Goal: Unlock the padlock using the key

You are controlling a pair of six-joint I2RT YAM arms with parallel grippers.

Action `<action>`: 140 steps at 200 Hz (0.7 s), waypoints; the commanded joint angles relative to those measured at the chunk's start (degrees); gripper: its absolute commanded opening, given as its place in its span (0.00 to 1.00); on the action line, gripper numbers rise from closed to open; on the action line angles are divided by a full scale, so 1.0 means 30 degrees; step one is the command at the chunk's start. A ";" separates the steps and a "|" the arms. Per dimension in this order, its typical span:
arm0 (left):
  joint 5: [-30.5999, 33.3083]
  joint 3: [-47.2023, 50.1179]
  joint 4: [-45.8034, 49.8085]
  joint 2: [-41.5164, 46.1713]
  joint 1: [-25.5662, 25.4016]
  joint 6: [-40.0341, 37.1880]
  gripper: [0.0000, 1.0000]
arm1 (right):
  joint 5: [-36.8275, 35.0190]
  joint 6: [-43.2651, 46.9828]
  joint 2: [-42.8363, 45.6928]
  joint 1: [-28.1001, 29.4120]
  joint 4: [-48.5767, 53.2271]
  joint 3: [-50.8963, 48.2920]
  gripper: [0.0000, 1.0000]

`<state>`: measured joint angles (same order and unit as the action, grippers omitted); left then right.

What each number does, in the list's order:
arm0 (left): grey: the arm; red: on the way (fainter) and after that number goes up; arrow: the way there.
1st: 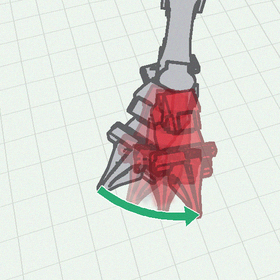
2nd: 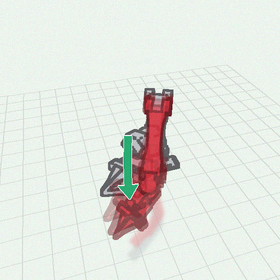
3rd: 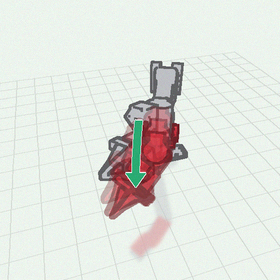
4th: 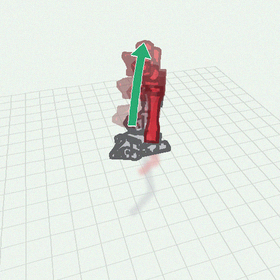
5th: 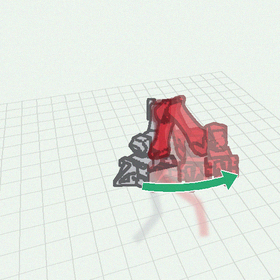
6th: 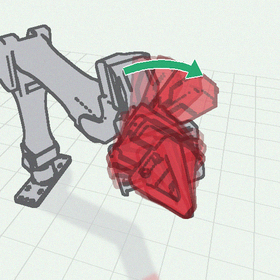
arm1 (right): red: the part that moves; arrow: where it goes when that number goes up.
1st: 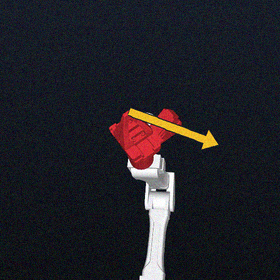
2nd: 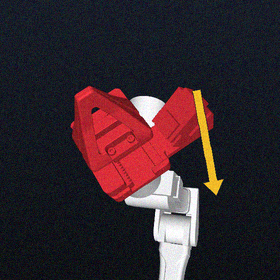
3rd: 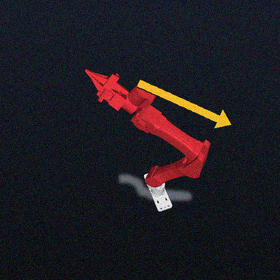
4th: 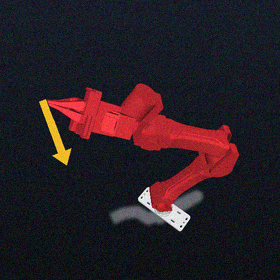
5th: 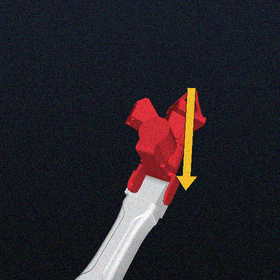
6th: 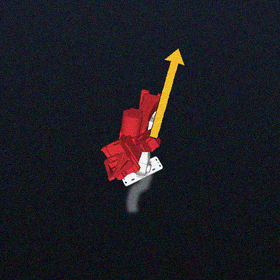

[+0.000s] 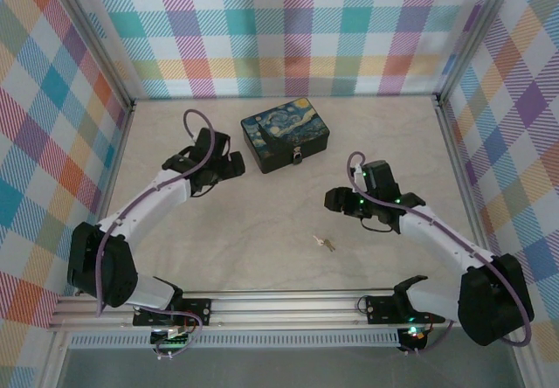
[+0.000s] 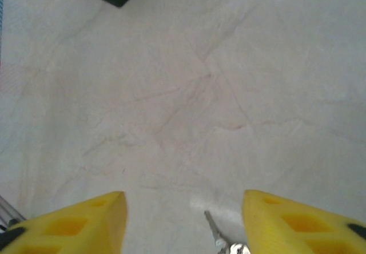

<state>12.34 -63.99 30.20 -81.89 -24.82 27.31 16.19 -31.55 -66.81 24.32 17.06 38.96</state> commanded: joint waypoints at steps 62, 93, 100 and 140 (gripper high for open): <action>-0.1160 0.0080 0.1458 -0.0874 -0.2025 0.2451 0.95 | -0.0766 -0.2961 -0.0885 0.3280 0.1968 -0.1304 0.51; -0.0876 -0.3641 0.1230 -0.3769 -0.1358 0.1826 0.97 | -0.0795 -0.3596 -0.1242 0.3291 0.1192 -0.1216 0.51; -0.1142 -0.4579 0.1109 -0.4730 -0.1035 0.1919 0.97 | -0.0892 -0.3655 -0.1177 0.3289 0.1214 -0.1160 0.51; -0.2414 -0.8870 0.0073 -0.9393 0.0021 0.2554 0.96 | -0.1293 -0.3316 -0.1022 0.3291 0.1899 -0.0512 0.53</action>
<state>7.64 -85.58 32.14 -104.62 -26.50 33.65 13.30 -41.21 -70.26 33.85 21.91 35.33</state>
